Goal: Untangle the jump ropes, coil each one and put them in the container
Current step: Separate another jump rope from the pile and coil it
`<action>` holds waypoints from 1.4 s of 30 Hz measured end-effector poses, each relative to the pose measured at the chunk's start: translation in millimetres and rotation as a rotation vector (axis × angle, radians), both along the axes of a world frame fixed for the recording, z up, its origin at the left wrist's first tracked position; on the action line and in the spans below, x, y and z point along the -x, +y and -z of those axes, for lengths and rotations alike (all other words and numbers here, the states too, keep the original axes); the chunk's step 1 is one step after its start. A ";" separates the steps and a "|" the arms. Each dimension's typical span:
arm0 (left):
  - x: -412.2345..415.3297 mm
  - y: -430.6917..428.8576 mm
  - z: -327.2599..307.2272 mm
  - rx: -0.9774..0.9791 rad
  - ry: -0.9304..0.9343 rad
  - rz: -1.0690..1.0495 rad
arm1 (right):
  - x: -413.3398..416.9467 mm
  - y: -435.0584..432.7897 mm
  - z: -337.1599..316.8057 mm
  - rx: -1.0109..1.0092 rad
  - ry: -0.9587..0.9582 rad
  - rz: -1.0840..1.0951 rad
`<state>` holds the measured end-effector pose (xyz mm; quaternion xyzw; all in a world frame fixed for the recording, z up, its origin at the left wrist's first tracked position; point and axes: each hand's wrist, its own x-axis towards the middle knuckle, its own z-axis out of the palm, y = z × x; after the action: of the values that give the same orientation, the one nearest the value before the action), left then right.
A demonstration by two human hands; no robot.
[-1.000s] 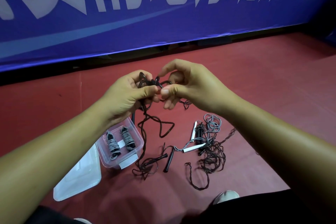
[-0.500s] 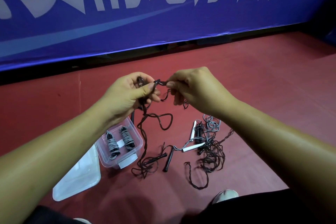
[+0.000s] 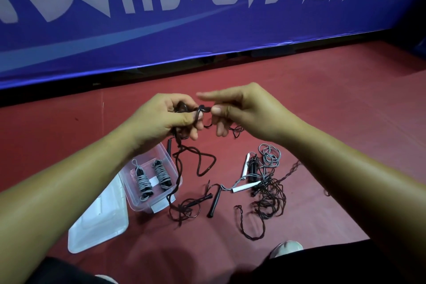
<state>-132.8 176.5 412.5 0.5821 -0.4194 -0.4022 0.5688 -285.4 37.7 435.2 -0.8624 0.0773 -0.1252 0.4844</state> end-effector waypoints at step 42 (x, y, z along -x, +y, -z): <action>9.1 -25.5 11.6 0.256 0.514 -0.307 | -16.3 16.0 37.6 -0.457 0.194 0.113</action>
<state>-141.9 151.0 401.0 0.4417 -0.2167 -0.3894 0.7787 -269.2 53.6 397.7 -0.7329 0.1976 -0.0481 0.6492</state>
